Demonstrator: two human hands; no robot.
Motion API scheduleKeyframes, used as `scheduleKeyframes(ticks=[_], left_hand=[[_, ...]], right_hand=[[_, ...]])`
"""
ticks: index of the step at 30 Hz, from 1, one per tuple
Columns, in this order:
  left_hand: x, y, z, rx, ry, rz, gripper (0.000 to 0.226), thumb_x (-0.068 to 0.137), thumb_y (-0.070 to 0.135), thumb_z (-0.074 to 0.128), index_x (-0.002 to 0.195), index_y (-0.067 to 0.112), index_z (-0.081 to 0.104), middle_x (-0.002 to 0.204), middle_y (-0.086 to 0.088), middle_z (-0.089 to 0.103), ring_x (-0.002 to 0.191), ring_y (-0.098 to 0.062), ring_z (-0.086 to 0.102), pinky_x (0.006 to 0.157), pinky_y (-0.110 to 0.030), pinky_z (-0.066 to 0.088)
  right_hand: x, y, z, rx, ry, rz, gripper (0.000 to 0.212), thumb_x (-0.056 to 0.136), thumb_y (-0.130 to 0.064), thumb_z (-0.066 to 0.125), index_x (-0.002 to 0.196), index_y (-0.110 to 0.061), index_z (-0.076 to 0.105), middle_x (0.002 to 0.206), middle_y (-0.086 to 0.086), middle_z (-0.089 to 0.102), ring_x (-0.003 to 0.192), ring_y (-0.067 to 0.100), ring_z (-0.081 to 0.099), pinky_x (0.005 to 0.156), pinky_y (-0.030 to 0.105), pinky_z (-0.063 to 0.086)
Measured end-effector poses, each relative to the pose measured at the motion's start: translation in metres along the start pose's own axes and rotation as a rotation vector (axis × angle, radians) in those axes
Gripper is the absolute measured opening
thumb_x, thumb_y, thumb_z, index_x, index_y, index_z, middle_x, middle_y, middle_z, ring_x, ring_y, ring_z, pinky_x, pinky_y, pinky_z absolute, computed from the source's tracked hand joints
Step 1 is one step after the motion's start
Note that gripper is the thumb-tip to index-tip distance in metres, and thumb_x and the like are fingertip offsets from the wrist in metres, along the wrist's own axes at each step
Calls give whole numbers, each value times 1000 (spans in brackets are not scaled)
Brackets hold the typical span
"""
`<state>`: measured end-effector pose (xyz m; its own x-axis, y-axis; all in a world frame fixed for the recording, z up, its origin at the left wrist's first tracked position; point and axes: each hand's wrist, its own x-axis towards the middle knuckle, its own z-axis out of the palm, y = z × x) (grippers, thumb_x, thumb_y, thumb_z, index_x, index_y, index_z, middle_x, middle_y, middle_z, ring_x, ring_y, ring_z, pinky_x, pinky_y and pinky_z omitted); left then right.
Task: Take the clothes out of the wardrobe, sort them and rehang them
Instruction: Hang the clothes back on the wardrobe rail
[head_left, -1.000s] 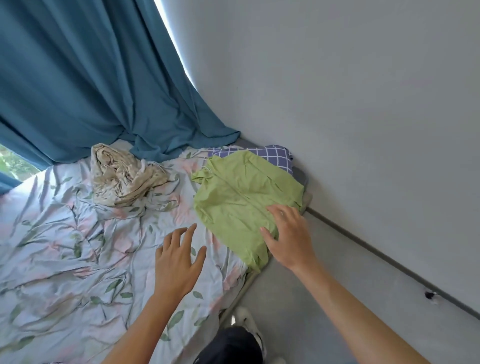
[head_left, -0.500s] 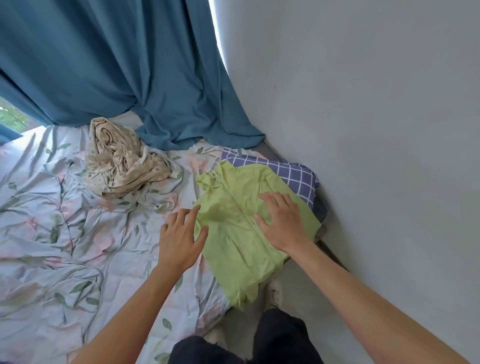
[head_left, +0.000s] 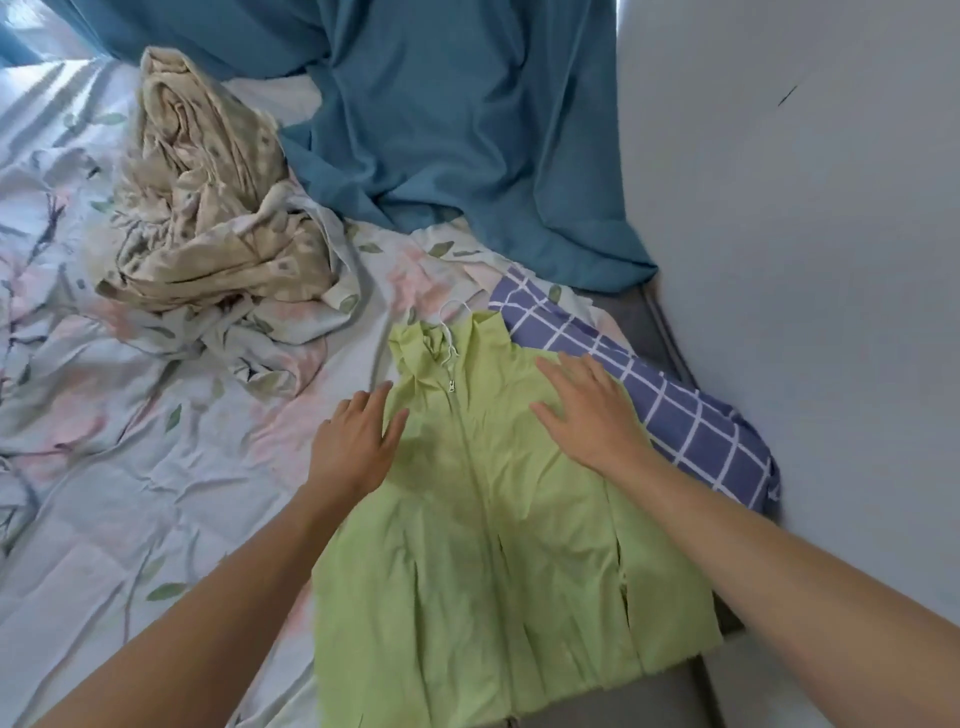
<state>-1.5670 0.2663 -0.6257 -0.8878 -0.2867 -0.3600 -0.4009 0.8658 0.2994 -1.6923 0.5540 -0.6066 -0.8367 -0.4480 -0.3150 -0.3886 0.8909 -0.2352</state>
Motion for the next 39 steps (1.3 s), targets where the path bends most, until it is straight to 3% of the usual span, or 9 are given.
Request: scheduleKeyframes(ticks=[4, 9, 12, 16, 20, 25, 30, 33, 39], left_hand=[[49, -7, 56, -72, -51, -63, 64, 106, 59, 39, 159, 24, 33, 156, -10, 45, 145, -35, 40, 107, -56, 47], [83, -29, 83, -138, -115, -165, 68, 108, 63, 27, 162, 22, 28, 160, -17, 42, 149, -37, 37, 118, -53, 32], [80, -41, 85, -100, -90, -170, 57, 107, 62, 25, 120, 15, 53, 119, -17, 66, 116, -40, 60, 96, -51, 43], [32, -44, 70, -226, -1, -69, 49, 108, 59, 32, 86, 16, 42, 77, -2, 55, 75, -29, 55, 67, -45, 41], [-42, -44, 26, -265, 97, -56, 39, 109, 52, 38, 93, 18, 44, 78, -1, 57, 72, -25, 53, 61, -41, 39], [-168, -58, -56, -338, 197, -110, 30, 109, 46, 47, 125, 21, 47, 79, 2, 57, 80, -28, 58, 69, -40, 38], [-314, -103, -121, -362, 286, -39, 31, 109, 51, 41, 135, 38, 51, 112, 6, 67, 103, -22, 60, 89, -46, 49], [-416, -149, -159, -347, 348, -58, 32, 106, 55, 39, 123, 39, 60, 98, 12, 59, 100, -18, 57, 86, -48, 50], [-619, -264, -226, -379, 511, -247, 43, 99, 68, 39, 113, 36, 65, 94, 13, 52, 97, -11, 50, 85, -39, 37]], right_hand=[[54, 18, 36, -17, -77, -16, 80, 97, -62, 51, 164, -34, 18, 166, 8, 31, 154, 36, 23, 122, 53, 29], [81, 25, 58, -80, -4, -10, 56, 106, -55, 40, 151, -22, 40, 142, 11, 50, 130, 35, 46, 107, 51, 39], [79, 25, 58, -24, 56, -54, 37, 107, -51, 44, 124, -18, 50, 118, 6, 59, 111, 31, 55, 91, 48, 44], [40, 18, 45, 86, 134, -88, 27, 106, -44, 50, 106, -18, 52, 94, -2, 52, 83, 22, 52, 64, 39, 42], [-24, -20, 12, 48, 73, -124, 21, 106, -37, 48, 94, -20, 45, 86, -2, 48, 75, 26, 55, 57, 37, 34], [-124, -115, -53, 101, 53, -175, 37, 102, -54, 53, 124, -24, 49, 94, -12, 54, 76, 16, 53, 62, 35, 39], [-241, -226, -104, 176, 108, -305, 43, 102, -54, 56, 136, -27, 53, 96, -5, 69, 71, 12, 62, 65, 34, 50], [-311, -301, -120, 213, 160, -378, 30, 102, -49, 57, 115, -26, 72, 100, -8, 73, 86, 15, 69, 72, 36, 56], [-421, -479, -110, 228, 205, -541, 25, 97, -48, 60, 88, -27, 69, 81, -10, 60, 74, 17, 61, 66, 42, 53]])
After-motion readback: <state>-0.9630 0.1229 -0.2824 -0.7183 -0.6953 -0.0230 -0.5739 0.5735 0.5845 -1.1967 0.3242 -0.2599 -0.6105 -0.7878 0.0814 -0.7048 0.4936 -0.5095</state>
